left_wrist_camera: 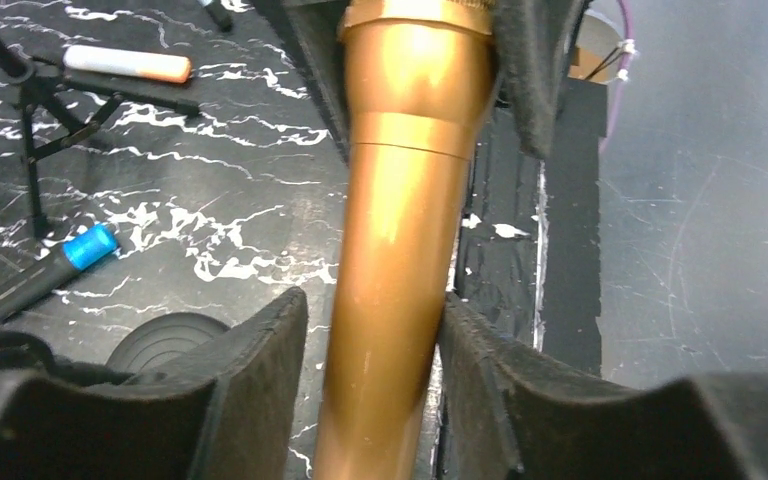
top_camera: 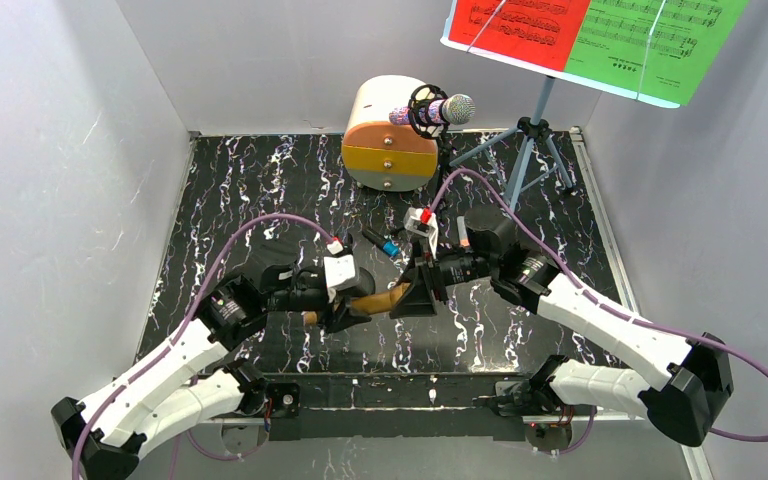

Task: Pack up the instrument practice props
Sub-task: Place the microphone at the center of the board.

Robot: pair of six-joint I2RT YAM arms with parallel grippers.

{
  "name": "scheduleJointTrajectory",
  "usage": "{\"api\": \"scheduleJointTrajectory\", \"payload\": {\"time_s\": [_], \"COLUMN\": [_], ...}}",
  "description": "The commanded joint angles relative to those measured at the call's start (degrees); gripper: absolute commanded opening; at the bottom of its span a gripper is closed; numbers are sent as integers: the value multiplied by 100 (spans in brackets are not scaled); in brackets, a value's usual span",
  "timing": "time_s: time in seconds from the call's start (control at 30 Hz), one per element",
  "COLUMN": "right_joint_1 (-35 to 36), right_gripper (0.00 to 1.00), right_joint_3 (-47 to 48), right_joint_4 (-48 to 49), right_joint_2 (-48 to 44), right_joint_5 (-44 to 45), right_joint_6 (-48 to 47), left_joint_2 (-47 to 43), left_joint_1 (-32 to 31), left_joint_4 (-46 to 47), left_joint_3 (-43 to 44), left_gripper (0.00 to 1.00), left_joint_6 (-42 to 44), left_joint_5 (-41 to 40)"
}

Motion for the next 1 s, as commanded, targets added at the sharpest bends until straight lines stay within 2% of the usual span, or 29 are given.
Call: {"api": "scheduleJointTrajectory", "payload": {"time_s": [0.0, 0.13, 0.2, 0.3, 0.4, 0.43, 0.5, 0.57, 0.6, 0.8, 0.97], "right_joint_1": [-2, -2, -1, -1, 0, 0, -2, 0, 0, -5, -8], "right_gripper": [1, 1, 1, 26, 62, 71, 86, 96, 98, 99, 99], "right_joint_3": [233, 194, 151, 120, 178, 204, 274, 314, 323, 303, 127], "right_joint_4": [585, 636, 657, 585, 321, 184, -77, -312, -433, -893, -1050], "right_joint_2": [17, 69, 53, -10, -147, -209, -353, -532, -624, -1209, -1648], "right_joint_5": [-310, -358, -322, -181, 48, 156, 452, 852, 1049, 2099, 2873], "right_joint_6": [113, 131, 123, 71, -73, -148, -367, -573, -663, -1127, -1335], "left_joint_2": [-27, -20, -61, -206, -439, -510, -637, -712, -729, -476, -90], "left_joint_1": [-5, -5, -5, -5, -5, 0, 4, -3, 0, 1, 9], "left_joint_4": [-146, -241, -315, -545, -737, -798, -889, -986, -1012, -895, -210], "left_joint_3": [239, 342, 391, 529, 721, 791, 963, 1128, 1202, 1396, 1257], "left_gripper": [43, 10, 0, 0, 0, 0, 0, 0, 0, 0, 0], "left_joint_6": [-9, -48, -60, 29, 66, 63, -9, -44, -63, -249, -182], "left_joint_5": [452, 392, 317, 25, -601, -829, -1393, -1947, -2262, -4692, -6856]}}
